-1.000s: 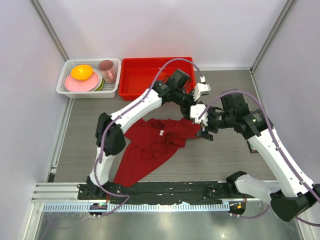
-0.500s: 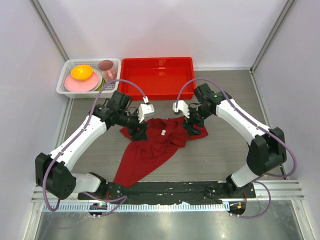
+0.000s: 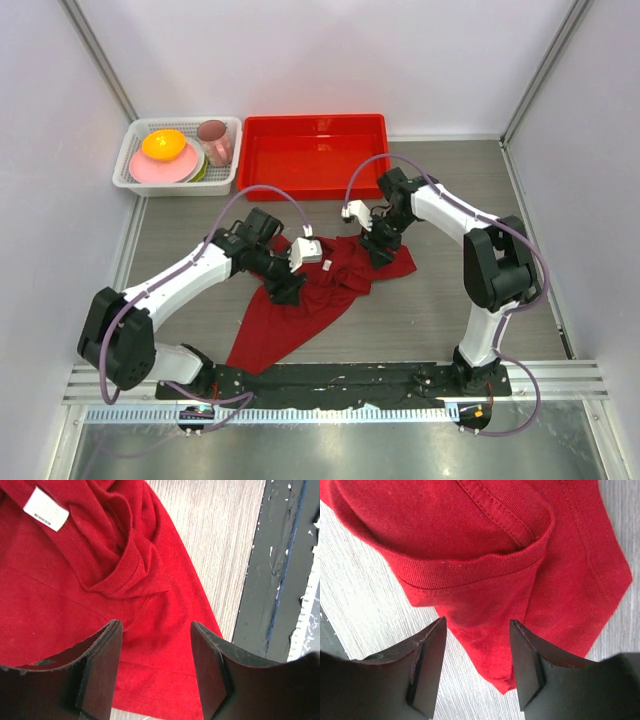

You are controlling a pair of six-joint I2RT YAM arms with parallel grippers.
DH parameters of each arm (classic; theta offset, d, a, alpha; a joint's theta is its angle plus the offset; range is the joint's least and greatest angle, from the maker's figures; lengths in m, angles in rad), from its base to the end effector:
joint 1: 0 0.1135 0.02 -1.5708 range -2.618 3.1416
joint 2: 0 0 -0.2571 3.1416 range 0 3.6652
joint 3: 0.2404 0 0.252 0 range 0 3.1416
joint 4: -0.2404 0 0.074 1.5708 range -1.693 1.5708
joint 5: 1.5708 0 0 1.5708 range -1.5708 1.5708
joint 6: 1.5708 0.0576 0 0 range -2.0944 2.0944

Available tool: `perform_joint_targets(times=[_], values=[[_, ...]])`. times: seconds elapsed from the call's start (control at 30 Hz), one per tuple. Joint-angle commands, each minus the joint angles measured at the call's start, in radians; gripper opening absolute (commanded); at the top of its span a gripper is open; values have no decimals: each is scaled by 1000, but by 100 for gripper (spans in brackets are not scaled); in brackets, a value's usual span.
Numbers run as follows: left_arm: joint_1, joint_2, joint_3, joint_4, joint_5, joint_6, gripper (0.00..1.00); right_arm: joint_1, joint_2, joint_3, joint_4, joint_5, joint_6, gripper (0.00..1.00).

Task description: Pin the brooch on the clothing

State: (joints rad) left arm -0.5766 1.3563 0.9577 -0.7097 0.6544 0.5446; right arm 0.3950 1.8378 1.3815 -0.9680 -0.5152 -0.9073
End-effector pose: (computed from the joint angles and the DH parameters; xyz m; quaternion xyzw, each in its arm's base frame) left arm 0.2052 -0.1752 0.2179 0.5525 0.7415 -0.3163 0.2120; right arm 0.3141 0.1617 0.1847 -0.5994 0.7558 0.2279 0.1328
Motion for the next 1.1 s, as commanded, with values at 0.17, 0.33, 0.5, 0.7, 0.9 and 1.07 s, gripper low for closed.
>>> perform_joint_targets(times=[0.17,0.33,0.5,0.7,0.9,1.07], values=[[0,81,-59,153,103,-331,57,1,5,-13,40,-23,73,51],[0,96,-123,271,143,-592,56,1,-12,-33,49,-22,91,45],[0,96,-198,401,119,-793,55,-1,-40,-56,58,-31,134,45],[-3,43,-333,649,83,-978,56,1,-68,-76,60,-20,150,45],[-16,76,-346,702,39,-1022,55,1,-97,-117,84,-25,165,45],[-19,89,-356,780,67,-1071,55,1,-106,-136,98,-16,179,46]])
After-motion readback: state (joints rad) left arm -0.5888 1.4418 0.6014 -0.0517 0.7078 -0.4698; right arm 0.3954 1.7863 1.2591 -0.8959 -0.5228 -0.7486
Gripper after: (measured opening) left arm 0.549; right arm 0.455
